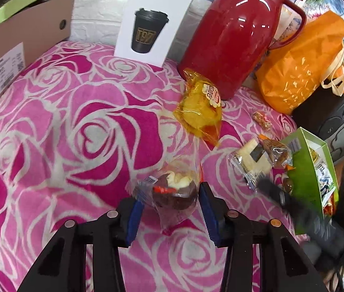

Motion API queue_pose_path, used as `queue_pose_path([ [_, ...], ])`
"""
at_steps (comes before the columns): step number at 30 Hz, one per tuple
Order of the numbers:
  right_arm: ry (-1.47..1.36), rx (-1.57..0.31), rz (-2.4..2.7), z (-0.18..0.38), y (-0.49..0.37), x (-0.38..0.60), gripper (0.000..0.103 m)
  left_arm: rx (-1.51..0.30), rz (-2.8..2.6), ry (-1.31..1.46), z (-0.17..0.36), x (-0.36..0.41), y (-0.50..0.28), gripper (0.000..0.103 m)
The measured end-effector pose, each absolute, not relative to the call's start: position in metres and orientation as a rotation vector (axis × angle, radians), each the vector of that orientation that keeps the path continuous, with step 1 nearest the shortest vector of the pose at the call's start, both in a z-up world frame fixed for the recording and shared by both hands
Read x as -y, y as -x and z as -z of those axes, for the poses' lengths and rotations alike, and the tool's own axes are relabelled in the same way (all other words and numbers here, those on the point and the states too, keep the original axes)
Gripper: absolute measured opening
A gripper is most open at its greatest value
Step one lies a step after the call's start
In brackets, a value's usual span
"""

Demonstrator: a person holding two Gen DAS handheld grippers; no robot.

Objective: Organize snacks
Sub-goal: 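Grasp the clear brown-cake packet with the left tool while the right tool grasps the cracker packet, then carry both packets into the green box and open both tools to release them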

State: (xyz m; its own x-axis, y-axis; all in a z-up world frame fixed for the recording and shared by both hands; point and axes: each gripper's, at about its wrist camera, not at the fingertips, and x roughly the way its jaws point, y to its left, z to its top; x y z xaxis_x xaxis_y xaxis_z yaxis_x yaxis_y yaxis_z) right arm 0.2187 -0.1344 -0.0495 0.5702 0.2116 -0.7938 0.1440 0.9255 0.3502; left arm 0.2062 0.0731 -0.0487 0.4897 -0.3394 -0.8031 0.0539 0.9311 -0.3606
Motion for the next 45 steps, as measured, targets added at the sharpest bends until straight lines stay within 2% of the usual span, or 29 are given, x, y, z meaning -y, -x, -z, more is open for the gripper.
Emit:
queue_pose_path([
  [5, -0.369, -0.952, 0.077, 0.059, -0.247, 0.115, 0.089, -1.024, 0.211, 0.335, 0.043, -0.090, -0.193, 0.044],
  [7, -0.277, -0.949, 0.057, 0.064, -0.251, 0.106, 0.083, -1.034, 0.214, 0.349, 0.044, -0.093, -0.194, 0.044],
  [8, -0.219, -0.939, 0.033, 0.064, -0.249, 0.104, 0.073, -1.038, 0.218, 0.350, 0.045, -0.093, -0.194, 0.044],
  [9, -0.181, -0.932, -0.007, 0.064, -0.246, 0.104, 0.072, -1.039, 0.222, 0.347, 0.045, -0.093, -0.194, 0.044],
  [17, 0.035, -0.996, -0.328, 0.062, -0.183, 0.129, 0.072, -1.046, 0.259, 0.315, 0.050, -0.087, -0.196, 0.044],
  [19, -0.013, -0.997, -0.303, 0.061, -0.174, 0.137, 0.077, -1.050, 0.255, 0.312, 0.051, -0.085, -0.198, 0.047],
  [21, -0.073, -0.991, -0.290, 0.063, -0.173, 0.139, 0.088, -1.069, 0.244, 0.304, 0.055, -0.082, -0.201, 0.054],
  [22, -0.089, -0.982, -0.280, 0.064, -0.172, 0.137, 0.089, -1.079, 0.225, 0.294, 0.059, -0.080, -0.203, 0.058],
  [24, -0.051, -0.974, -0.243, 0.067, -0.172, 0.127, 0.089, -1.093, 0.208, 0.285, 0.064, -0.078, -0.207, 0.058],
  [25, -0.021, -0.972, -0.232, 0.069, -0.171, 0.124, 0.089, -1.086, 0.205, 0.285, 0.064, -0.078, -0.208, 0.058],
  [28, 0.071, -0.942, -0.224, 0.070, -0.162, 0.114, 0.076, -1.078, 0.190, 0.298, 0.065, -0.080, -0.215, 0.059],
  [31, 0.065, -0.942, -0.247, 0.069, -0.155, 0.116, 0.070, -1.060, 0.168, 0.260, 0.067, -0.075, -0.223, 0.058],
  [33, 0.061, -0.940, -0.270, 0.069, -0.147, 0.119, 0.069, -1.059, 0.151, 0.213, 0.065, -0.068, -0.220, 0.049],
  [45, -0.113, -0.941, -0.381, 0.054, -0.108, 0.137, 0.068, -1.037, 0.169, 0.187, 0.034, -0.053, -0.178, 0.047],
])
